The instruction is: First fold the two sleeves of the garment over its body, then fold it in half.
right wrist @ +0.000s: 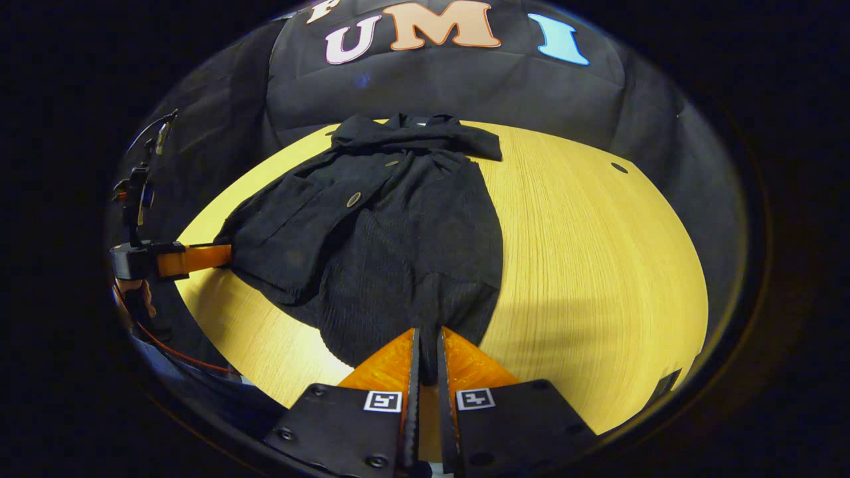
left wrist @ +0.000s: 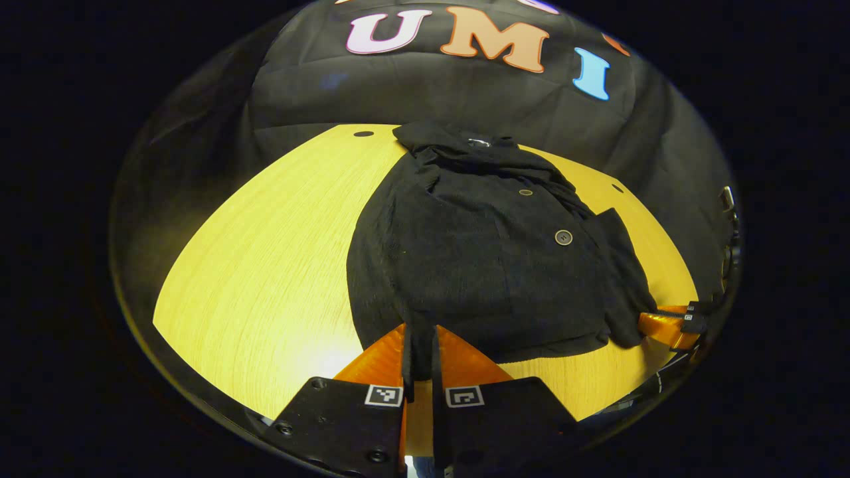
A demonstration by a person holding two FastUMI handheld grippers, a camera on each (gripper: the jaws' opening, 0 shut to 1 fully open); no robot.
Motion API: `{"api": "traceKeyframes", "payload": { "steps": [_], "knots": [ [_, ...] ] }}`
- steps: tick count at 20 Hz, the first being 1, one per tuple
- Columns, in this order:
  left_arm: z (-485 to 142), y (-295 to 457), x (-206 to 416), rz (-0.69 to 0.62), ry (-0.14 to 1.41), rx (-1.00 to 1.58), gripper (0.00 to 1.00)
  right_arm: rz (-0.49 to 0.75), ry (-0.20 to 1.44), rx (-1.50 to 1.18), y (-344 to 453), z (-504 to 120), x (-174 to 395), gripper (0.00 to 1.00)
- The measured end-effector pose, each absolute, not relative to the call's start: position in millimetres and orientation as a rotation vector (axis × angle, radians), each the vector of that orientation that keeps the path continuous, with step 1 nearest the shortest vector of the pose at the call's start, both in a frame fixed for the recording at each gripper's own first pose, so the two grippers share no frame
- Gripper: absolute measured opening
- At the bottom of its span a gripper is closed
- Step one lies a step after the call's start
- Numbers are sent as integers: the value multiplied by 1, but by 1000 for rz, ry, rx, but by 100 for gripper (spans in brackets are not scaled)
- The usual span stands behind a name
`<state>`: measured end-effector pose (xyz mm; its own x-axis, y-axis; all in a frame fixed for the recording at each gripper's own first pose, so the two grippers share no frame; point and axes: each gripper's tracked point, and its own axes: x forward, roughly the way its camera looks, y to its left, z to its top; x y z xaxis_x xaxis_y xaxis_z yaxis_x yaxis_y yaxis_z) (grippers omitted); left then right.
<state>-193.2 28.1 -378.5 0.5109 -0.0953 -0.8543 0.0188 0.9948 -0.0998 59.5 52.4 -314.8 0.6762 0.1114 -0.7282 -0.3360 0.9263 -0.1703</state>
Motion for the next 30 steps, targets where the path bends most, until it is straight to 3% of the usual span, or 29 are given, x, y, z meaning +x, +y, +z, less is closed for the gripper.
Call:
{"api": "traceKeyframes", "payload": {
  "steps": [4, 17, 30],
  "knots": [
    [-381, 27, -193, -59, 1000, -28, 4, 273, 820, -247, 56, -315, 58, 6],
    [-376, 29, -190, -32, 1044, -35, 0, 268, 814, -217, 64, -307, 60, 3],
    [-280, 9, -108, -75, 796, -56, 0, 248, 599, -144, 74, -200, 108, 3]
  ]
}}
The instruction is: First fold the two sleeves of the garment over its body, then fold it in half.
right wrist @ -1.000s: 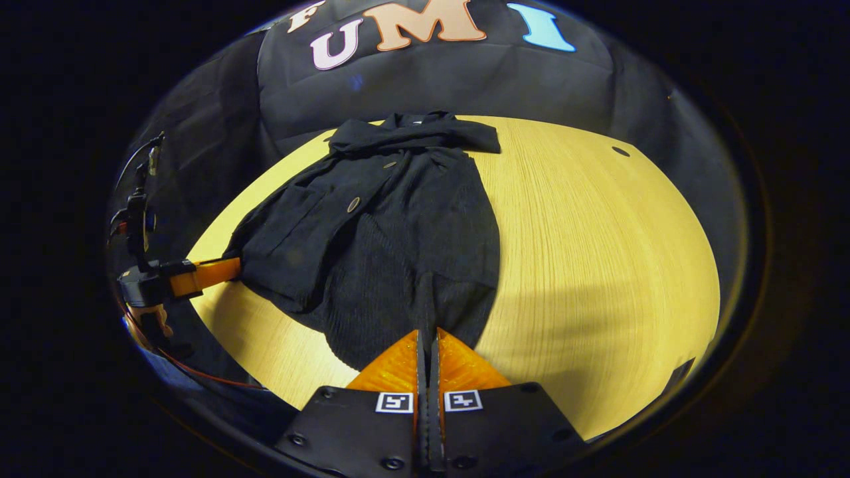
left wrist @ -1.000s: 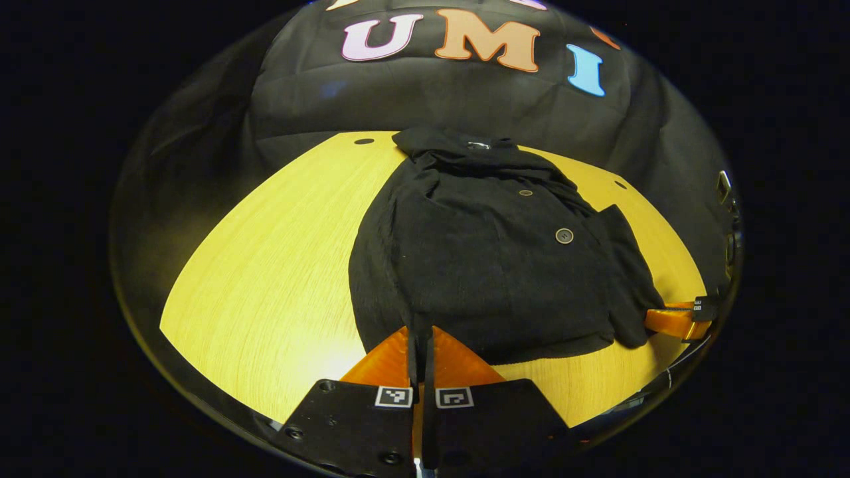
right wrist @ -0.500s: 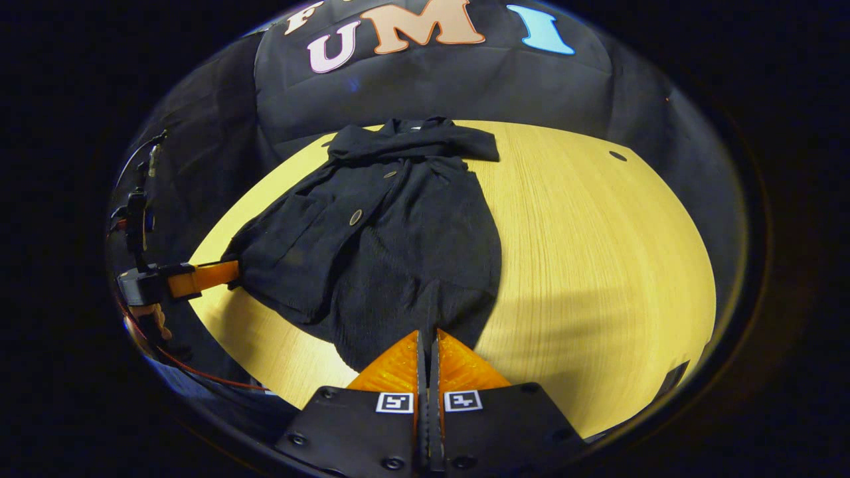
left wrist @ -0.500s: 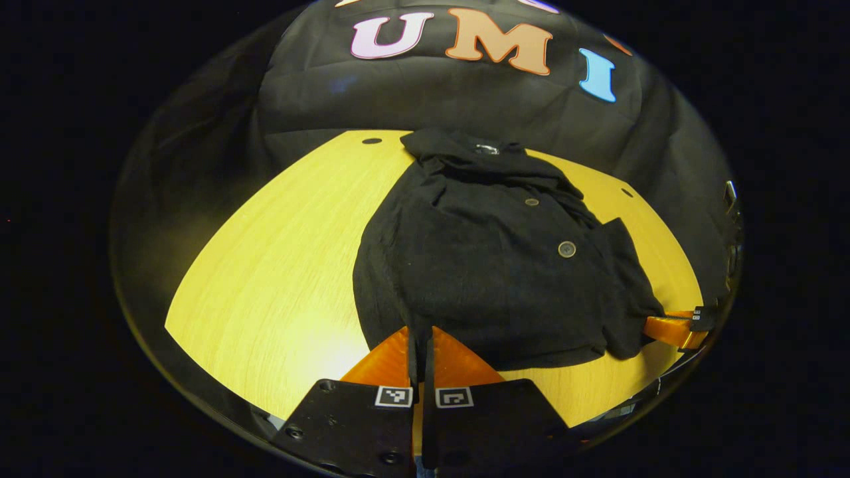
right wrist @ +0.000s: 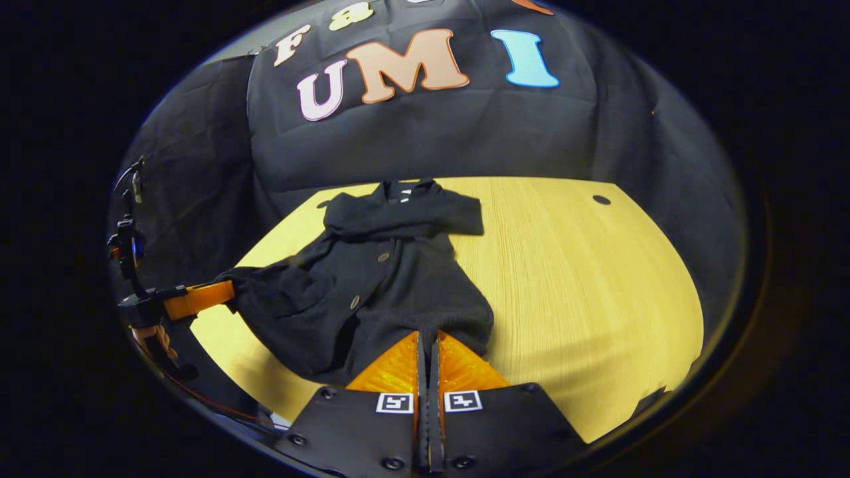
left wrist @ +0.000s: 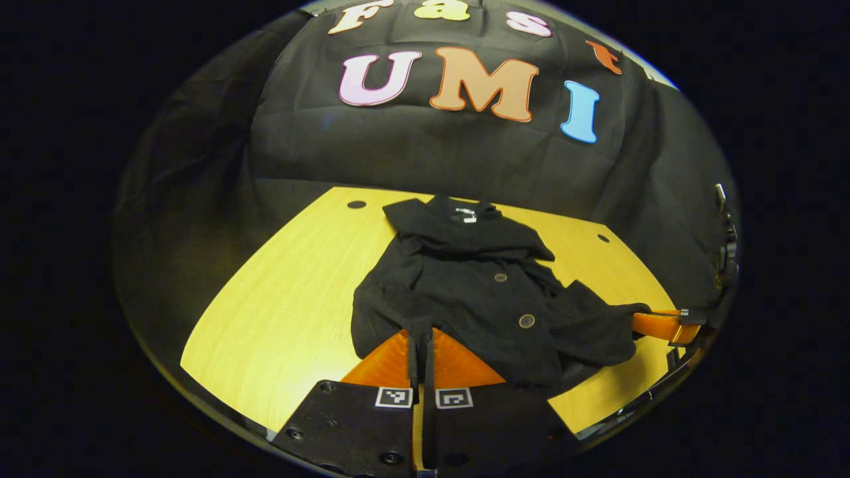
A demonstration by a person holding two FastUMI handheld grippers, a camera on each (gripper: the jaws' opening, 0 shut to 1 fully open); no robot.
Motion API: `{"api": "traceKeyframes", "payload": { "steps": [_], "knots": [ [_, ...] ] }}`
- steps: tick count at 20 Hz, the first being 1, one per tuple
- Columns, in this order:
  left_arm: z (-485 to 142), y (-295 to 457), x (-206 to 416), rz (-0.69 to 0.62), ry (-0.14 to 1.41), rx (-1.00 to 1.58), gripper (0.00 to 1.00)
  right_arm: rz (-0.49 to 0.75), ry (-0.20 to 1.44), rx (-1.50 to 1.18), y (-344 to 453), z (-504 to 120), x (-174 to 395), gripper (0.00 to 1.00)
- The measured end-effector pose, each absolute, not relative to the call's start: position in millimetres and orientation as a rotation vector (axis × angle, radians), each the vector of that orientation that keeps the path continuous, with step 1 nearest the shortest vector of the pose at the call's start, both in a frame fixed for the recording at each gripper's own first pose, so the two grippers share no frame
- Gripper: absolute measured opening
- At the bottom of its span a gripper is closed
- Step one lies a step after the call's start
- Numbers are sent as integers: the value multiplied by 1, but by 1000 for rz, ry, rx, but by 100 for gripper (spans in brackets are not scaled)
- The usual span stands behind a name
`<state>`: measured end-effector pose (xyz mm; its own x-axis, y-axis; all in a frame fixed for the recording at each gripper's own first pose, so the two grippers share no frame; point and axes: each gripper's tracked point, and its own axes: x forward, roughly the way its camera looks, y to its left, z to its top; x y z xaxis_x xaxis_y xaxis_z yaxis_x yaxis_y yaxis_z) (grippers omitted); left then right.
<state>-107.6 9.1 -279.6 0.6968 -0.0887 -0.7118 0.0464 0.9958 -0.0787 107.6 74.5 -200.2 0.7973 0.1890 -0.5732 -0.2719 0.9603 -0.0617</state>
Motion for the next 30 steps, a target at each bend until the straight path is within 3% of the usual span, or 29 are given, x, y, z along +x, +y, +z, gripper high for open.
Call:
{"api": "traceKeyframes", "payload": {
  "steps": [13, 15, 18, 27, 30],
  "knots": [
    [-209, -4, 8, -48, 558, -120, 0, 346, 477, -241, 101, -115, 193, 3],
    [-212, 0, 27, -55, 549, -122, 0, 322, 467, -238, 105, -106, 215, 7],
    [-226, 5, 58, -85, 552, -131, 0, 263, 441, -210, 114, -92, 248, 0],
    [-259, 18, 156, -141, 513, -115, 0, 180, 366, -276, 142, -70, 355, 0],
    [-277, 7, 196, -130, 514, -106, 0, 159, 372, -276, 141, -79, 395, 5]
  ]
}}
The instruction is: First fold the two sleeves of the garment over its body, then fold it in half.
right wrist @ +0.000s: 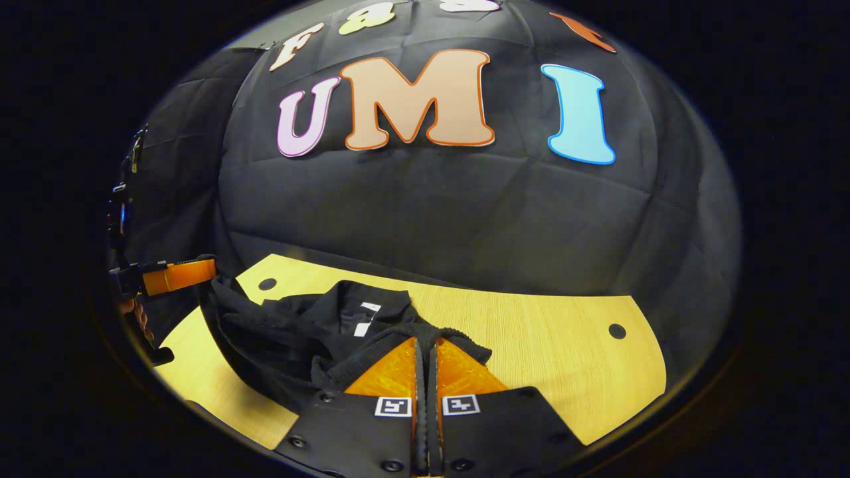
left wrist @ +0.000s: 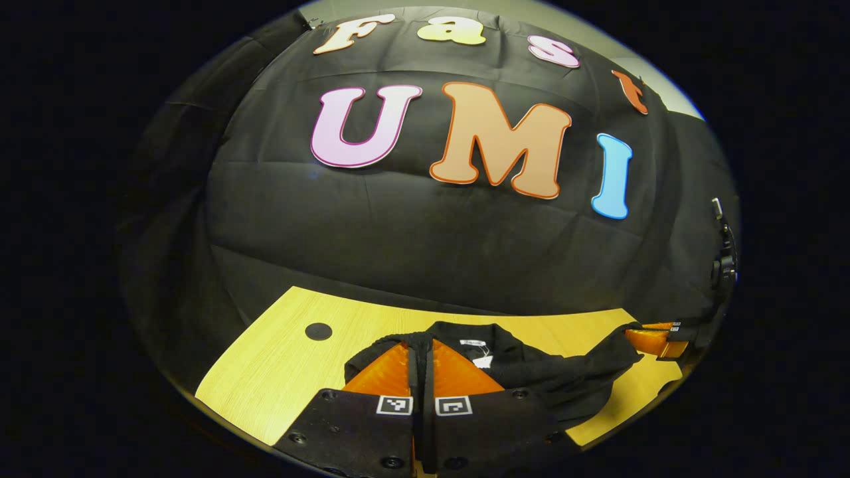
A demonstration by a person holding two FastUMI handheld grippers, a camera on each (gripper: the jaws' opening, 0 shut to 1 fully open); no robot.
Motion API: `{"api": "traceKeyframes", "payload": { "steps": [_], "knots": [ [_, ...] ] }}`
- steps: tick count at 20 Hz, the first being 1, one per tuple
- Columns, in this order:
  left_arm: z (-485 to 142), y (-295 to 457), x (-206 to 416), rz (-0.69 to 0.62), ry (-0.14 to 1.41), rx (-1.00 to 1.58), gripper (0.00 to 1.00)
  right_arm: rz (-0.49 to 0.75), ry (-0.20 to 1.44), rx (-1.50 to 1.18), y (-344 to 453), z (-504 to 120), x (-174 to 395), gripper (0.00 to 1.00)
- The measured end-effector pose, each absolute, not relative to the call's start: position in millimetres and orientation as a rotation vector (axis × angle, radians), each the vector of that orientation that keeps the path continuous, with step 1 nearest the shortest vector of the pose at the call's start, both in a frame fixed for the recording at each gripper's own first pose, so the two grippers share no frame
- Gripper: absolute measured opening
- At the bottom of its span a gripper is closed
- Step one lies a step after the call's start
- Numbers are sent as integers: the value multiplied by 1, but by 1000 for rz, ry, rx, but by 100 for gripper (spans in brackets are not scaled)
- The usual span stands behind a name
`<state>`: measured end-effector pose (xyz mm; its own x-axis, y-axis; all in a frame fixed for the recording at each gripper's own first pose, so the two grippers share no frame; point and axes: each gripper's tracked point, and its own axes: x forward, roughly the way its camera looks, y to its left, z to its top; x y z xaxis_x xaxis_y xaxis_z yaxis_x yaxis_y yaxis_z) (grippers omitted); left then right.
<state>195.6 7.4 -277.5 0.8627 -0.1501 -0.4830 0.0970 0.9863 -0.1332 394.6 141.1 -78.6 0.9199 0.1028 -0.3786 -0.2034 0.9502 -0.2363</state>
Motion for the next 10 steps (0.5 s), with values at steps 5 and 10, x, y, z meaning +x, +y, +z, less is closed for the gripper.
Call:
{"api": "traceKeyframes", "payload": {
  "steps": [5, 10],
  "knots": [
    [-317, 7, 232, -122, 534, -95, 0, 137, 385, -276, 139, -94, 445, 3],
    [-351, 11, 254, -101, 569, -78, 0, 116, 391, -258, 139, -108, 483, 2]
  ]
}}
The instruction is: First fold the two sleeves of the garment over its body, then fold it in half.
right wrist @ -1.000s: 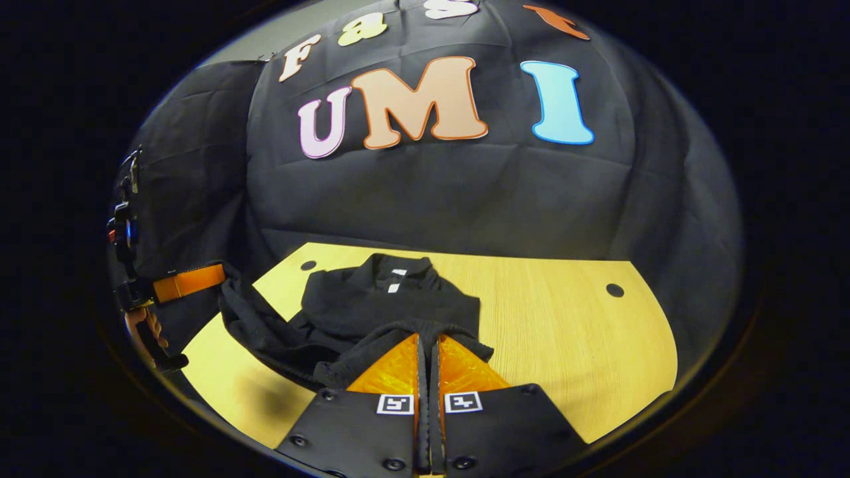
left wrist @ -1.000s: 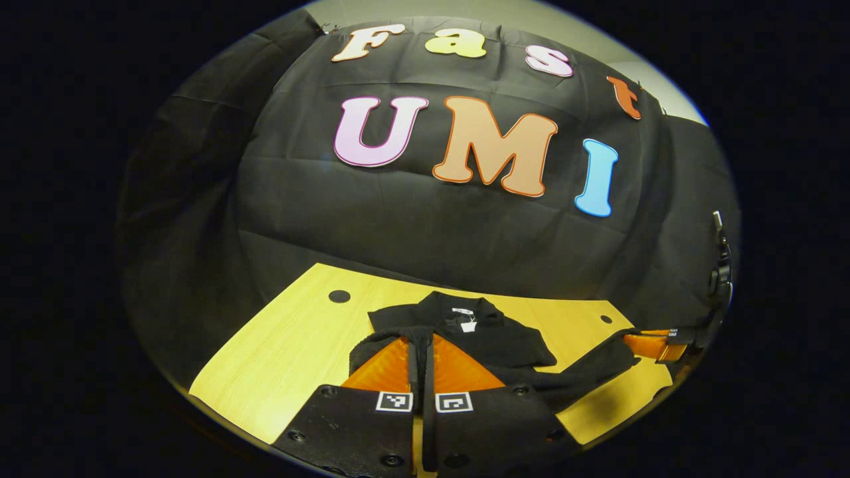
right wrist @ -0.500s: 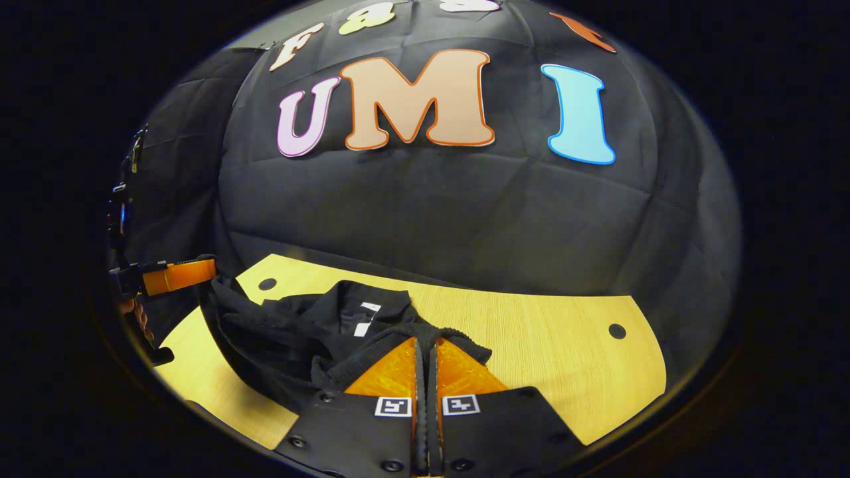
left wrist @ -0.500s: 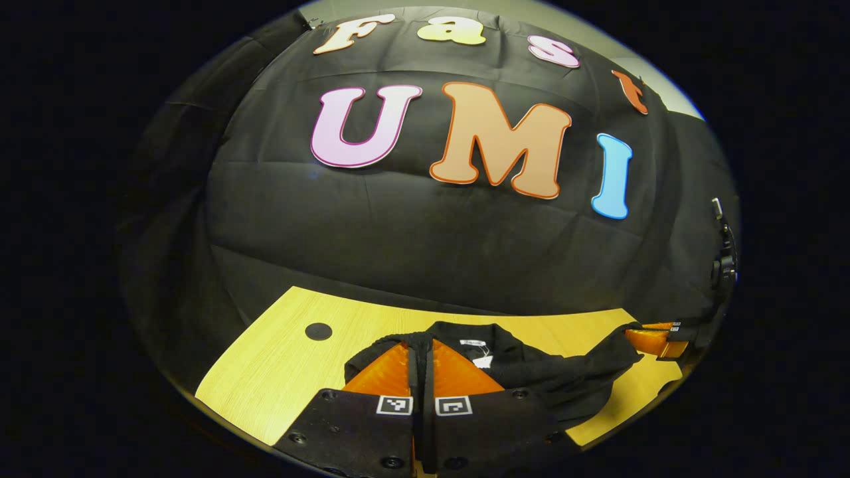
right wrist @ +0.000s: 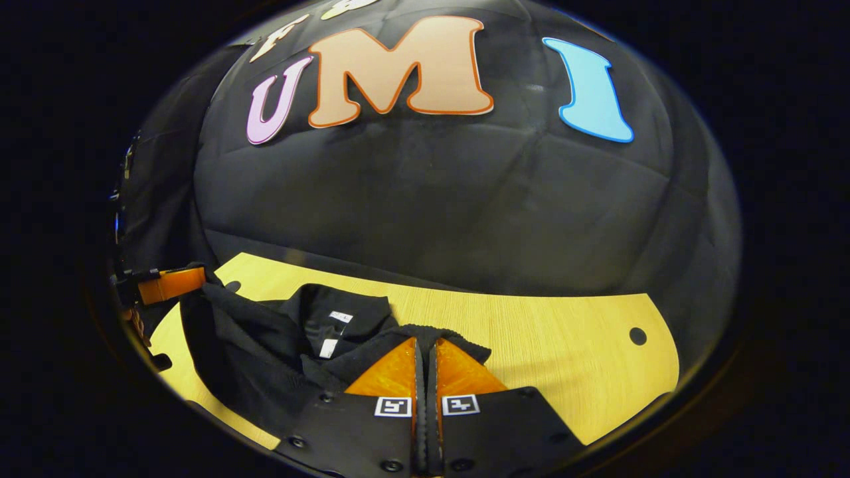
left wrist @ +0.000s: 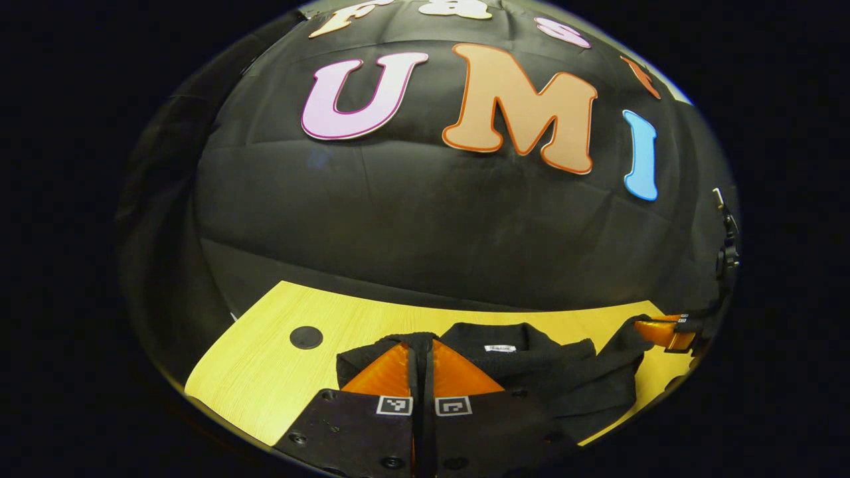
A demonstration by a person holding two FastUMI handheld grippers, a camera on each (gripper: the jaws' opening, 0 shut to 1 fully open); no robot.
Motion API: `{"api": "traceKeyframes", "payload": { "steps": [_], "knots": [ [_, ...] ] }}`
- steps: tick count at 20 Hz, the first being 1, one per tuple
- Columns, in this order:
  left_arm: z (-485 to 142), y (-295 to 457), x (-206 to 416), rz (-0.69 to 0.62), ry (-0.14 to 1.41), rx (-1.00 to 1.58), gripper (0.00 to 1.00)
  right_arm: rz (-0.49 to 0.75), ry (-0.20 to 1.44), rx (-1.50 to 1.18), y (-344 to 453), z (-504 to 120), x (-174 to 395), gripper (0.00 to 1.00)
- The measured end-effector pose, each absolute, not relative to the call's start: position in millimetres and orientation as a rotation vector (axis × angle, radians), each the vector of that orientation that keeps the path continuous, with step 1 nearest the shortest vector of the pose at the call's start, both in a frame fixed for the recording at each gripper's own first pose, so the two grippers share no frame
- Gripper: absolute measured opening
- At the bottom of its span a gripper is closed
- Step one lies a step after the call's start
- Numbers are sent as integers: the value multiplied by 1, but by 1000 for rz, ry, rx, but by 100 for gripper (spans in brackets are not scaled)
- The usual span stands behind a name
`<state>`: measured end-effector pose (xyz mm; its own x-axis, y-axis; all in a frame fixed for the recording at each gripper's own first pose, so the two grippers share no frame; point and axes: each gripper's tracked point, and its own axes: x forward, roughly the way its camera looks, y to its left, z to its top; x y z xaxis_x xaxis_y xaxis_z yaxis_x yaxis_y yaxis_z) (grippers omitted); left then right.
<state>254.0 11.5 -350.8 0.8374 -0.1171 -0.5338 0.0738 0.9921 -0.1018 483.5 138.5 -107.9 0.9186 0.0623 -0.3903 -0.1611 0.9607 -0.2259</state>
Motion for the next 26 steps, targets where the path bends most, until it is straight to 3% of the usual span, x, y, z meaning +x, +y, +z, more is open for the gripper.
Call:
{"api": "traceKeyframes", "payload": {
  "steps": [10, 12, 13, 16, 20, 26],
  "knots": [
    [-372, 3, 272, -120, 588, -14, 2, 68, 413, -209, 121, -120, 499, 4],
    [-369, 3, 272, -115, 586, -2, 7, 49, 369, -212, 115, -107, 497, 18],
    [-365, 1, 274, -123, 574, -9, 16, 56, 357, -203, 117, -102, 497, 18],
    [-345, 1, 279, -123, 526, -3, 97, 89, 370, -182, 121, -104, 497, 40],
    [-326, 4, 277, -109, 506, 47, 94, 127, 382, -208, 129, -101, 483, 98],
    [-275, 11, 248, -111, 454, 62, 94, 185, 300, -210, 141, -54, 437, 99]
  ]
}}
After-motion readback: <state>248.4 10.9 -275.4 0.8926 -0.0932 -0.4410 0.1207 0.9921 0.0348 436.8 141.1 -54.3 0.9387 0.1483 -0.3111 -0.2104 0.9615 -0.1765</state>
